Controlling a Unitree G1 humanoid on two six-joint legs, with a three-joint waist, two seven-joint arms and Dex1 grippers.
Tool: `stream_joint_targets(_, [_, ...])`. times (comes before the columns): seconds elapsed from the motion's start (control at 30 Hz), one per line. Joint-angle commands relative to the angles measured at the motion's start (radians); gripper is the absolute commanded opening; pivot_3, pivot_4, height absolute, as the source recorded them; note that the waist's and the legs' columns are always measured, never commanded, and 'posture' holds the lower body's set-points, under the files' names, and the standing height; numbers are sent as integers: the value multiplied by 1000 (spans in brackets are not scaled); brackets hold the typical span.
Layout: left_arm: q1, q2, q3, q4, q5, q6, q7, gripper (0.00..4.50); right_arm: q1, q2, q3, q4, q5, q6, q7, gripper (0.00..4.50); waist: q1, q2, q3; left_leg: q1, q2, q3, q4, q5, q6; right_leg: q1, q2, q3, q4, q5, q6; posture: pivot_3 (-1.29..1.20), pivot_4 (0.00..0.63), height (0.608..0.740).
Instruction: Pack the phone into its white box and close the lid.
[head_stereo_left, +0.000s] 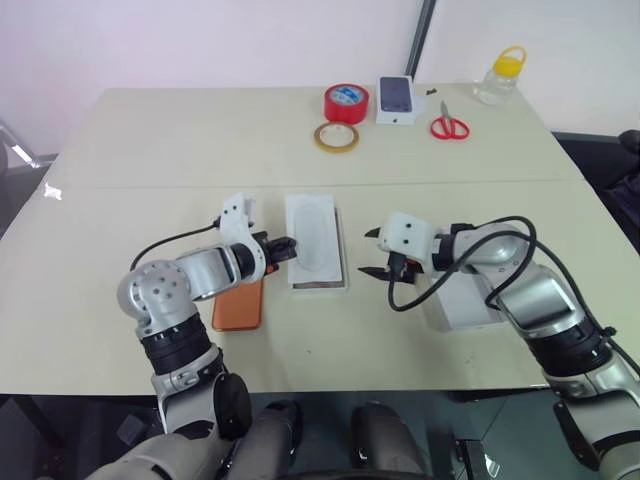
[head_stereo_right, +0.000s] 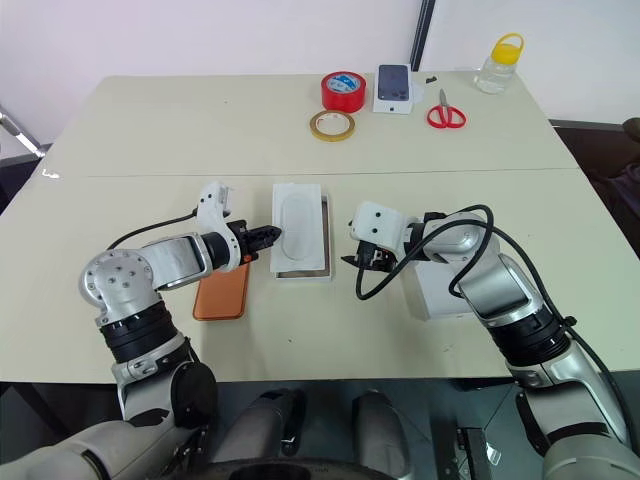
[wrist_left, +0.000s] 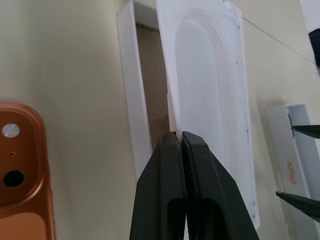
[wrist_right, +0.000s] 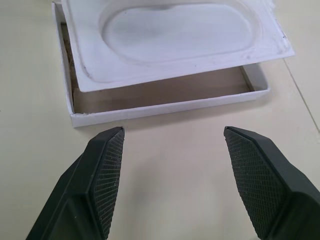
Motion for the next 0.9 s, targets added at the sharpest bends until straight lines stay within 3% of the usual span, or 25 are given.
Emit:
stream_joint_targets(0.03, [-6,6,-16,-14,-40,9,6,1352,-5,4,-34,-17,2,-8,-16,3360,0,0,0,0,0,0,0,0,0,0,0,0,0,0,0,0,150,740])
stream_joint_targets(0.2, [1,19,-8,-18,-74,9,5,3820,-24,14,-58,0,19,19,-34,3360,0,0,0,0,0,0,0,0,0,0,0,0,0,0,0,0,150,740])
stream_joint_targets(0.37, [-8,45,22,-27,-108,9,-2,3820,-50,32,-70,28,16,25,-49,3360,-1,0,0,0,0,0,0,0,0,0,0,0,0,0,0,0,150,740])
stream_joint_targets(0.5, [-26,97,37,-49,-97,-7,-39,3914,-93,86,-71,62,15,61,-91,1566,-6,0,0,0,0,0,0,0,0,0,0,0,0,0,0,0,150,740])
stream_joint_targets(0.6, [31,249,-79,-90,-46,-113,-129,3914,-124,151,-62,65,28,125,-119,27,-16,0,0,0,0,0,-1,0,-1,-1,0,0,1,0,0,0,150,740])
stream_joint_targets(0.73, [163,460,-224,-134,40,-372,-337,3914,-169,247,-19,96,14,218,-166,27,-26,1,-1,0,0,0,-2,1,-2,-2,0,1,2,0,0,0,150,740])
stream_joint_targets(0.9, [318,646,-333,-123,158,-640,-545,3914,-219,355,44,180,-23,255,-225,27,-26,2,-1,0,0,0,-2,1,-2,-3,0,1,1,0,-1,0,150,740])
